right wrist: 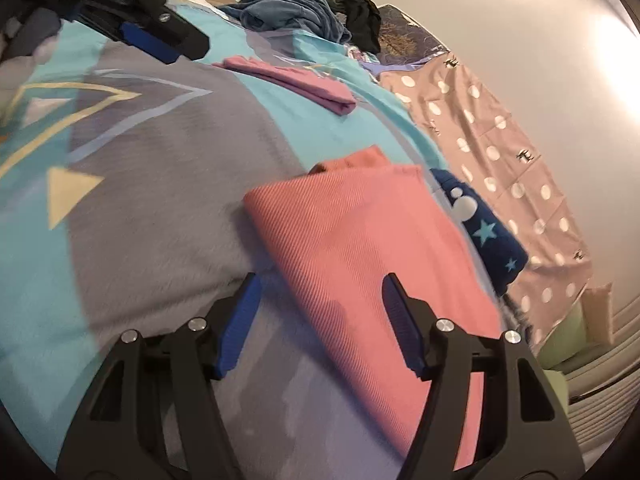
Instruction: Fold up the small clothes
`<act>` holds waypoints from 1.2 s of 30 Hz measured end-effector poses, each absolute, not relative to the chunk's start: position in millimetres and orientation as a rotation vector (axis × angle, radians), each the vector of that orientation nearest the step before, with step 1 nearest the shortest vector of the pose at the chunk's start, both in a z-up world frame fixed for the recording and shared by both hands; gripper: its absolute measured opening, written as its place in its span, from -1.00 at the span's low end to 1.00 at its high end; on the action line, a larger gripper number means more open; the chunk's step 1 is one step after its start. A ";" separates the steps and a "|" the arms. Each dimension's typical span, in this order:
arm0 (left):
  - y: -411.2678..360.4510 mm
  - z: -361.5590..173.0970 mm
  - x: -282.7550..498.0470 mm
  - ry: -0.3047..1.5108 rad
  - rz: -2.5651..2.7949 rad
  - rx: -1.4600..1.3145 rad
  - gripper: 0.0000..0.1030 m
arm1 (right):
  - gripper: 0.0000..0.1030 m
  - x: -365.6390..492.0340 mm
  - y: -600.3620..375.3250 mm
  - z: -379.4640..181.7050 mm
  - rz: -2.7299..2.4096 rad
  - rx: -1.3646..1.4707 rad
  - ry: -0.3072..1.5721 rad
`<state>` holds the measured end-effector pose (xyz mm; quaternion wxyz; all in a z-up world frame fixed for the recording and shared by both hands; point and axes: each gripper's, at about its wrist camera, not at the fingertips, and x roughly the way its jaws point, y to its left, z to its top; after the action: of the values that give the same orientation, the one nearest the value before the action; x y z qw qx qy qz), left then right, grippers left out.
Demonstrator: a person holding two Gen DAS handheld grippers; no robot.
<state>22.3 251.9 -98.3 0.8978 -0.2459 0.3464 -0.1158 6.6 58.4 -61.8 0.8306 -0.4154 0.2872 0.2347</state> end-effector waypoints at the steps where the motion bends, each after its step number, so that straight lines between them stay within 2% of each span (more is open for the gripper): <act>1: 251.9 -98.8 24.3 0.717 -0.248 -0.507 0.20 | 0.24 9.8 65.3 -63.6 0.493 -0.887 0.602; 6: 251.4 -102.2 31.6 0.710 -0.300 -0.518 0.20 | 0.09 16.2 85.4 -71.3 0.495 -0.924 0.551; 9: 251.5 -106.5 38.4 0.713 -0.335 -0.541 0.20 | -0.16 14.0 92.5 -75.2 0.500 -0.950 0.506; 11: 250.8 -107.9 44.5 0.722 -0.353 -0.558 0.20 | -0.40 9.0 97.4 -79.6 0.501 -0.993 0.460; 13: 248.2 -106.9 53.8 0.727 -0.377 -0.561 0.20 | -0.49 3.5 101.1 -83.0 0.496 -1.032 0.422; 25: 214.7 -97.2 98.9 0.767 -0.530 -0.514 0.20 | -0.48 21.6 99.9 -86.2 0.446 -1.014 0.494; 26: 213.4 -100.3 106.8 0.782 -0.536 -0.530 0.20 | -0.52 25.4 103.0 -88.6 0.450 -1.019 0.479; 27: 212.5 -102.0 113.2 0.792 -0.538 -0.542 0.20 | -0.61 28.6 105.7 -90.5 0.459 -1.018 0.481; 28: 210.6 -104.6 124.2 0.799 -0.565 -0.573 0.21 | -0.80 30.4 106.4 -90.5 0.467 -1.010 0.493; 29: 209.2 -106.0 129.4 0.801 -0.588 -0.592 0.21 | -0.84 30.5 105.6 -88.4 0.477 -0.996 0.499; 36: 173.7 -123.4 201.7 0.924 -0.690 -0.593 0.21 | -0.89 37.5 86.5 -50.0 0.530 -0.779 0.586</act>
<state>201.7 173.7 -123.4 0.7970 -0.2761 0.4305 -0.3212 37.5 86.5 -50.0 0.8501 -0.3698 0.2781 0.2515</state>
